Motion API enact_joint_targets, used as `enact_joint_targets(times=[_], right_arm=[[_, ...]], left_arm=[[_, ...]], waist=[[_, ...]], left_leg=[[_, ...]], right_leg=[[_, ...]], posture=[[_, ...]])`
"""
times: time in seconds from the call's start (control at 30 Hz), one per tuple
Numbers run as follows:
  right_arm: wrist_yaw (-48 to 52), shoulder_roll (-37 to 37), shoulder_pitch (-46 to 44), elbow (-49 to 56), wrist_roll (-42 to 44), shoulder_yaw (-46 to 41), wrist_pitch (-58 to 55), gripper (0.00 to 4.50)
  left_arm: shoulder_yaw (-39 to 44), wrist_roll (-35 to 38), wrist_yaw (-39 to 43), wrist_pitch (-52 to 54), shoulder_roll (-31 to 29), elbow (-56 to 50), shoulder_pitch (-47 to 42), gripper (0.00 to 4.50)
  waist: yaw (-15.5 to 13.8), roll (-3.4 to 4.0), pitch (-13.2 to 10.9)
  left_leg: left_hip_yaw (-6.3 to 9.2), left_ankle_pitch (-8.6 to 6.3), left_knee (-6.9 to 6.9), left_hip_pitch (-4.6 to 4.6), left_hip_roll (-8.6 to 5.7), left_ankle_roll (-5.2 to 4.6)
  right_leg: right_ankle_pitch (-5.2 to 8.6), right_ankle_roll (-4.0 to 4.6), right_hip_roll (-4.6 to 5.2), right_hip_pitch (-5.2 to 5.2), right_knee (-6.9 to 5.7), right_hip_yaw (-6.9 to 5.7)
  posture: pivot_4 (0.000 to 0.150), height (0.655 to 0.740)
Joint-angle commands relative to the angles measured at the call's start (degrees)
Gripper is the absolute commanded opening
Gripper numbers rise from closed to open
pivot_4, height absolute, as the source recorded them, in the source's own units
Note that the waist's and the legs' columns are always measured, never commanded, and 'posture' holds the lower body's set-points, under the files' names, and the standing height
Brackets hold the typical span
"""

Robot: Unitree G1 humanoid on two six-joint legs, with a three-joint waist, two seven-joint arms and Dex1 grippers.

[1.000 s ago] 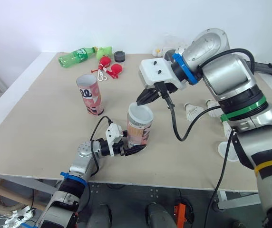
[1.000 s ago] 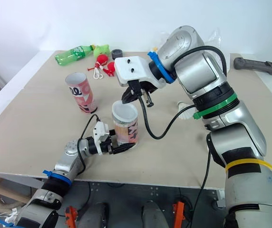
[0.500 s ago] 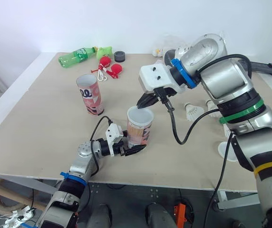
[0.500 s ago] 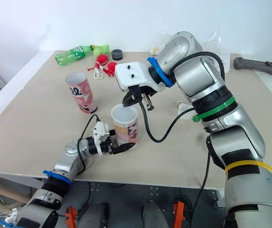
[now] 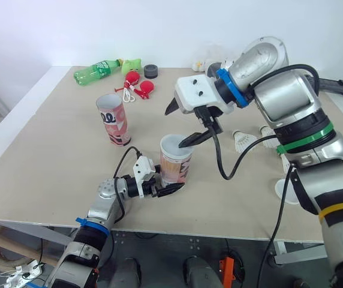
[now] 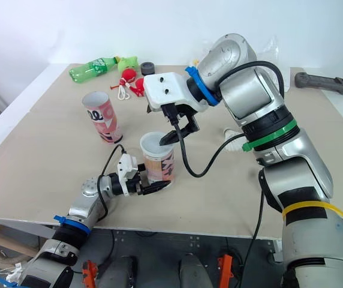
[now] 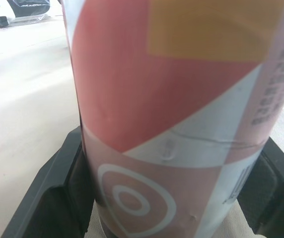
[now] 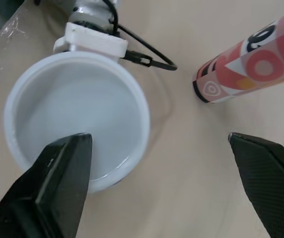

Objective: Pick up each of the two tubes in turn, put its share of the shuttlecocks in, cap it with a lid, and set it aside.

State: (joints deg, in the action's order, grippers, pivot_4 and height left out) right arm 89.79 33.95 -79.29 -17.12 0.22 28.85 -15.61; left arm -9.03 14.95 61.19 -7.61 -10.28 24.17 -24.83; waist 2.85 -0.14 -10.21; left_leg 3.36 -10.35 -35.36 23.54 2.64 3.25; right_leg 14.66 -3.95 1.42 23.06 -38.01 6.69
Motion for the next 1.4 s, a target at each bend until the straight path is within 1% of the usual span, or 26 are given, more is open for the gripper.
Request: enact_joint_targets(times=[0.03, 0.13, 0.17, 0.2, 0.3, 0.37, 0.4, 0.57, 0.77, 1.13, 1.4], right_arm=[[-0.02, -0.41, -4.04, -1.74, -0.04, -3.32, 1.07, 4.46], [1.73, -0.16, -4.94, -0.89, 2.55, -4.41, -0.57, 3.60], [2.28, 0.03, -4.89, -0.20, 3.48, -4.49, -1.35, 3.16], [2.59, 0.18, -4.83, 0.29, 4.06, -4.47, -1.89, 2.49], [2.71, 3.08, -3.32, 5.11, 10.12, -1.41, -4.97, 1.07], [2.71, 4.47, -2.26, 7.08, 11.96, 0.32, -6.22, 0.12], [2.71, 4.89, -1.89, 7.64, 12.45, 0.92, -6.62, 0.05], [2.71, 5.76, 0.29, 9.98, 13.39, 3.87, -7.37, 0.05], [2.71, 5.25, 2.51, 10.57, 11.18, 6.23, -6.15, 0.05], [2.71, 4.82, 4.38, 10.56, 7.38, 9.10, -4.57, 0.05], [2.71, 5.09, 5.95, 10.83, 5.55, 9.76, -3.62, 0.05]], left_arm=[[-1.64, -1.98, -0.36, 1.33, -0.16, 2.52, 1.77, 3.09], [-1.63, -2.00, -0.30, 1.40, -0.24, 2.54, 1.78, 3.09], [-1.61, -1.99, -0.30, 1.41, -0.26, 2.51, 1.81, 3.09], [-1.60, -1.98, -0.29, 1.43, -0.28, 2.46, 1.84, 3.09], [-1.57, -1.95, -0.32, 1.43, -0.28, 2.45, 1.88, 3.09], [-1.56, -1.93, -0.30, 1.45, -0.29, 2.48, 1.88, 3.09], [-1.56, -1.93, -0.29, 1.46, -0.29, 2.50, 1.89, 3.09], [-1.60, -1.92, -0.24, 1.64, -0.29, 2.42, 1.97, 3.09], [-1.59, -1.94, -0.42, 1.79, -0.23, 2.22, 2.12, 3.09], [-1.55, -1.93, -0.60, 1.86, -0.12, 1.93, 2.48, 3.09], [-1.55, -1.99, -0.64, 2.02, -0.18, 1.73, 2.50, 3.09]], waist=[[-0.02, 0.00, 0.00], [-0.05, 0.00, 0.00], [-0.05, 0.00, 0.00], [-0.04, 0.00, 0.00], [-0.06, 0.00, 0.00], [-0.03, -0.01, 0.00], [0.00, -0.01, 0.00], [0.04, -0.01, 0.00], [0.01, -0.01, 0.00], [0.01, -0.06, 0.06], [0.01, -0.42, 0.49]], left_leg=[[0.01, 0.00, 0.00, 0.02, 0.00, 0.00], [0.01, 0.00, 0.01, 0.05, 0.00, 0.00], [0.01, 0.00, 0.01, 0.05, 0.00, 0.00], [0.01, 0.00, 0.01, 0.05, 0.00, 0.00], [0.02, 0.00, 0.01, 0.08, 0.00, 0.00], [0.02, 0.00, 0.01, 0.11, 0.00, 0.00], [0.01, 0.00, 0.01, 0.10, 0.00, 0.00], [0.02, 0.00, 0.00, 0.11, 0.00, 0.00], [0.03, 0.00, 0.00, 0.16, 0.00, 0.00], [0.03, 0.00, 0.00, 0.14, 0.00, 0.00], [0.03, -0.01, 0.01, 0.09, 0.01, 0.01]], right_leg=[[0.00, 0.00, 0.00, 0.01, 0.00, -0.01], [0.00, -0.01, 0.00, 0.04, 0.00, -0.01], [-0.01, -0.02, 0.00, 0.04, 0.00, -0.01], [-0.02, -0.04, 0.00, 0.03, 0.00, -0.01], [-0.01, -0.01, 0.00, 0.07, 0.00, -0.01], [0.03, 0.03, 0.00, 0.07, 0.00, -0.01], [0.05, 0.05, 0.01, 0.08, 0.00, 0.00], [0.04, 0.06, 0.00, 0.10, 0.00, -0.01], [-0.03, -0.06, 0.00, 0.14, 0.00, -0.02], [0.01, -0.01, 0.00, 0.12, 0.00, -0.02], [0.07, 0.08, 0.00, 0.08, 0.00, -0.03]], posture=[[0.150, 0.7400], [0.150, 0.7400], [0.150, 0.7400], [0.150, 0.7400], [0.150, 0.7400], [0.150, 0.7400], [0.150, 0.7400], [0.150, 0.7400], [0.150, 0.7400], [0.150, 0.7400], [0.150, 0.7400]])
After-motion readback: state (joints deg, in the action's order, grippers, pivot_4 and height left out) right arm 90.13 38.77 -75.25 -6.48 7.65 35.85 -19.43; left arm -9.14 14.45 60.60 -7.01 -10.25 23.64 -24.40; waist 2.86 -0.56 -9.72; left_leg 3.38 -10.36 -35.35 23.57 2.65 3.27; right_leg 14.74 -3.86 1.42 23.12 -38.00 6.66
